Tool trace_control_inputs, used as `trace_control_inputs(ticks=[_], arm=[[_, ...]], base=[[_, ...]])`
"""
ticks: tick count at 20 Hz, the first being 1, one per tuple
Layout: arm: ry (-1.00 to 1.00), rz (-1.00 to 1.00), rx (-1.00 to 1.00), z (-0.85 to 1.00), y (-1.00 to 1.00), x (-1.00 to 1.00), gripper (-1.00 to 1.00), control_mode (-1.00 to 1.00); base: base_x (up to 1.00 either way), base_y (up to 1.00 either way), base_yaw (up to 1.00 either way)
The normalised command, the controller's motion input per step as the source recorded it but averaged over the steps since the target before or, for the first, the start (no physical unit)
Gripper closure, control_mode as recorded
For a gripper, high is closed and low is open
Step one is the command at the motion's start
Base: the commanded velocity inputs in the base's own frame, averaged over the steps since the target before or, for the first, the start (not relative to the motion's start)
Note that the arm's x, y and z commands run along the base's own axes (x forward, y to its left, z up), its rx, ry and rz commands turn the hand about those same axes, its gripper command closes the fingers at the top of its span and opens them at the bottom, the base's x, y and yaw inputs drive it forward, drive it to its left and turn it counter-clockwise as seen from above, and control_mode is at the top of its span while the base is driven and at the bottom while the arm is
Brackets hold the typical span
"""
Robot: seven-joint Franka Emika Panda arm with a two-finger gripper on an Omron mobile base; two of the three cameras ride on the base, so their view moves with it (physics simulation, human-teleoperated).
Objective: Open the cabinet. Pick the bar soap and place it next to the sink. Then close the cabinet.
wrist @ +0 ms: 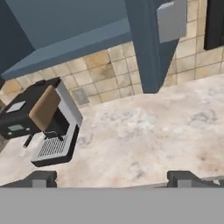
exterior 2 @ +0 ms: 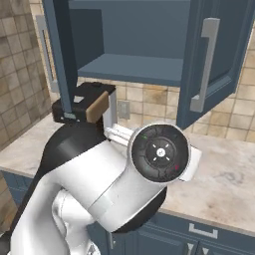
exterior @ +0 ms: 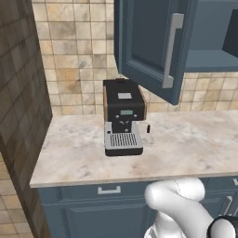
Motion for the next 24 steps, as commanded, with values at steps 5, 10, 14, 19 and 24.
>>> trace_control_inputs(ticks=[5, 10, 14, 19, 24], arm=[[-0.35, 0.00, 0.16, 0.20, -0.44, 0.72, -1.00, -1.00], [-0.27, 0.01, 0.12, 0.00, -0.10, 1.00, -1.00, -1.00], [-0.19, 0.00, 0.08, 0.00, -0.01, 1.00, -1.00, -1.00], [-0.17, 0.00, 0.05, 0.00, -0.01, 0.96, -1.00, -1.00], [-0.18, 0.03, 0.03, 0.04, 0.07, 0.97, -1.00, -1.00]], base=[[0.00, 0.00, 0.00], [0.00, 0.00, 0.00], [0.00, 0.00, 0.00], [0.00, 0.00, 0.00], [0.00, 0.00, 0.00]])
